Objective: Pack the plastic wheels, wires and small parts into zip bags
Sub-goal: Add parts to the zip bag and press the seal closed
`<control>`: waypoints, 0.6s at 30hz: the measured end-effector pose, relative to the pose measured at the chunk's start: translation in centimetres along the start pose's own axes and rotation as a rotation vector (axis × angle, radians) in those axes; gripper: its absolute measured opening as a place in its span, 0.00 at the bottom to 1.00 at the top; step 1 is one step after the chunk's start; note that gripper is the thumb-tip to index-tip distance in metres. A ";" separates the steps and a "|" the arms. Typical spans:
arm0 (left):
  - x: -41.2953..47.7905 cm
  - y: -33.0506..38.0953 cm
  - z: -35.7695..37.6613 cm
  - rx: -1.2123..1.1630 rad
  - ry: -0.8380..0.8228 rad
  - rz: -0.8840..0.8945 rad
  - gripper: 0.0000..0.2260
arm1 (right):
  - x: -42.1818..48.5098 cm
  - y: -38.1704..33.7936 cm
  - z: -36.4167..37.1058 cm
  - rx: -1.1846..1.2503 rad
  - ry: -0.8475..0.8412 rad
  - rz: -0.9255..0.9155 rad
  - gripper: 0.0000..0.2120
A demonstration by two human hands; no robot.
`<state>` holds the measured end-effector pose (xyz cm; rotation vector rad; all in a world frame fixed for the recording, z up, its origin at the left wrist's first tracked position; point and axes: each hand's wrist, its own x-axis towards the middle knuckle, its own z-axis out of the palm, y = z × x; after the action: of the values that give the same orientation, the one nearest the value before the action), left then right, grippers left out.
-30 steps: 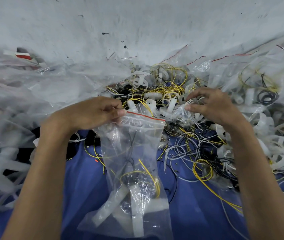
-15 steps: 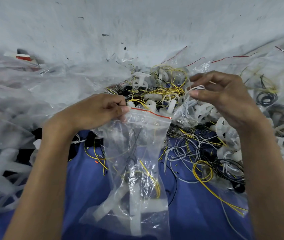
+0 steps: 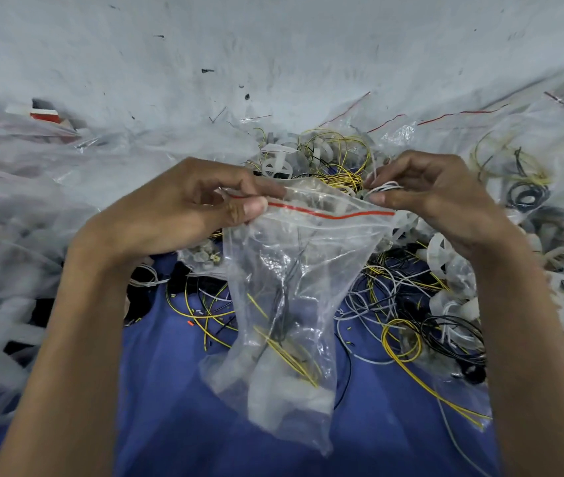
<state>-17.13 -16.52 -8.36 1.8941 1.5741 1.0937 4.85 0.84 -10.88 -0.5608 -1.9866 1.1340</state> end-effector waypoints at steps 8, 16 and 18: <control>0.0 0.2 0.0 0.007 -0.024 -0.029 0.10 | 0.2 0.3 -0.3 -0.059 0.082 -0.017 0.08; 0.2 -1.1 -0.4 0.122 -0.124 -0.137 0.08 | 0.2 0.5 -0.7 0.029 0.282 0.075 0.06; 0.5 -1.5 -0.2 0.196 -0.138 -0.180 0.12 | 0.3 0.4 -0.7 0.045 0.304 0.103 0.06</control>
<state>-18.21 -15.73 -9.23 1.8620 1.7859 0.7402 5.22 1.59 -10.91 -0.7709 -1.6836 1.0812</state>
